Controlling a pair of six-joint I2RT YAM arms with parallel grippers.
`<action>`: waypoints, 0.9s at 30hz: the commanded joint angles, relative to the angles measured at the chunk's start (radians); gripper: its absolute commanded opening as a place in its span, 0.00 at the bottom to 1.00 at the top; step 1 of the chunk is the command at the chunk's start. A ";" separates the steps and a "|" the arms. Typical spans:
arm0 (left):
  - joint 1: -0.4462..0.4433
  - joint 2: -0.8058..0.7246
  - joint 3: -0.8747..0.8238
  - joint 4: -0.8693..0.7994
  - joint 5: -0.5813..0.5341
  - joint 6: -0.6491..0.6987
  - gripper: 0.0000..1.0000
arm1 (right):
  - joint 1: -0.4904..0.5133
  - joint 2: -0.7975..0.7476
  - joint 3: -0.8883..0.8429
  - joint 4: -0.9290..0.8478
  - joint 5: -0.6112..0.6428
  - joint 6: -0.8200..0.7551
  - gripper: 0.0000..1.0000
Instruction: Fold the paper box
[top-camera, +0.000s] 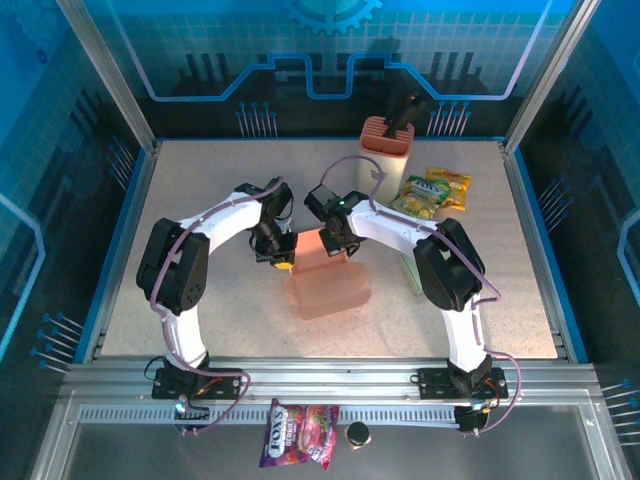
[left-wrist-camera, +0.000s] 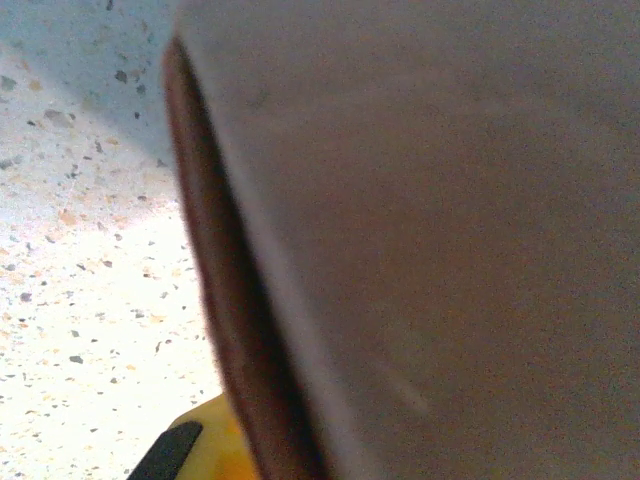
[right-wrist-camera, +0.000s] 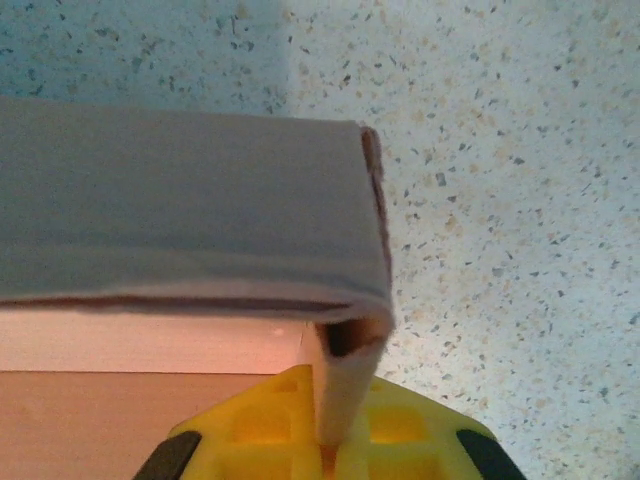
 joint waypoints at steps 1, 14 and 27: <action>-0.008 0.005 0.041 0.005 -0.003 0.014 0.00 | 0.045 0.053 0.045 -0.131 0.127 -0.013 0.00; -0.008 0.008 0.044 0.004 0.001 0.012 0.00 | 0.042 0.046 0.018 -0.089 0.008 -0.008 0.16; -0.008 0.005 0.046 0.003 0.001 0.011 0.00 | 0.037 0.025 -0.010 -0.080 0.028 0.002 0.26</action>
